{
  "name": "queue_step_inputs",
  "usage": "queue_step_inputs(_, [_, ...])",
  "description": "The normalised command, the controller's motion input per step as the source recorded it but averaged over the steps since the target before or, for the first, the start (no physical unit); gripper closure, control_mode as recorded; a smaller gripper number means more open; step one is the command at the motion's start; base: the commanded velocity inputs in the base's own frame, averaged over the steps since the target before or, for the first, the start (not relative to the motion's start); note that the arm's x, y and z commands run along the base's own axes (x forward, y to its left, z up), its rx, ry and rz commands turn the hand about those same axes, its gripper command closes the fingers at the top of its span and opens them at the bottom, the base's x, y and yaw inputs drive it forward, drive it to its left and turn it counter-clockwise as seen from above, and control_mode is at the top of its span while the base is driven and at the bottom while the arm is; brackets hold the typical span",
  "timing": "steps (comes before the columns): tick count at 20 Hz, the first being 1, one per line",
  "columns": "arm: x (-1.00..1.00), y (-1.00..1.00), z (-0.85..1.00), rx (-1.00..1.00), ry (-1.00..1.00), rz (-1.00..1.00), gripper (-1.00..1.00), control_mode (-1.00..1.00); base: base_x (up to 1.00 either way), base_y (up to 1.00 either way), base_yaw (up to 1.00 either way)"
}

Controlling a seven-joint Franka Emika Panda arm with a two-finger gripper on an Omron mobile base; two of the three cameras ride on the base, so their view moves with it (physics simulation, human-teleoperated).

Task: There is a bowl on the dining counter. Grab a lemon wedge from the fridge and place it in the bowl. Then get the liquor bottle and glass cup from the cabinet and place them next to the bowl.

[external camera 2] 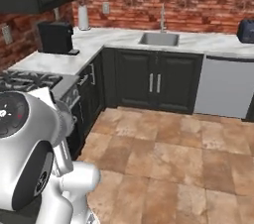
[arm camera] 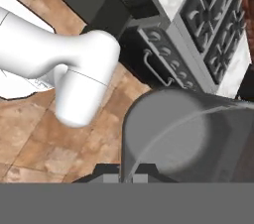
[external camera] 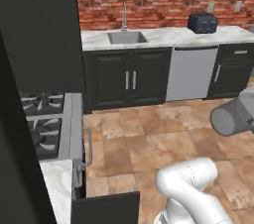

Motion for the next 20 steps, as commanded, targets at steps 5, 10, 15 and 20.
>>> queue_step_inputs(5, [0.0, 0.0, 0.0, 0.0, 0.0, 0.0, 1.0, 1.0, -0.01, -0.14, -0.69])
queue_step_inputs(10, [0.0, 0.0, 0.0, 0.0, 0.0, 0.0, 1.0, 1.0, 0.0, -0.16, -0.71])
queue_step_inputs(15, [0.0, 0.0, 0.0, 0.0, 0.0, 0.0, 1.0, 1.0, 0.0, -0.25, -0.69])
queue_step_inputs(20, [0.0, 0.0, 0.0, 0.0, 0.0, 0.0, 1.0, 1.0, 0.0, -0.28, -0.68])
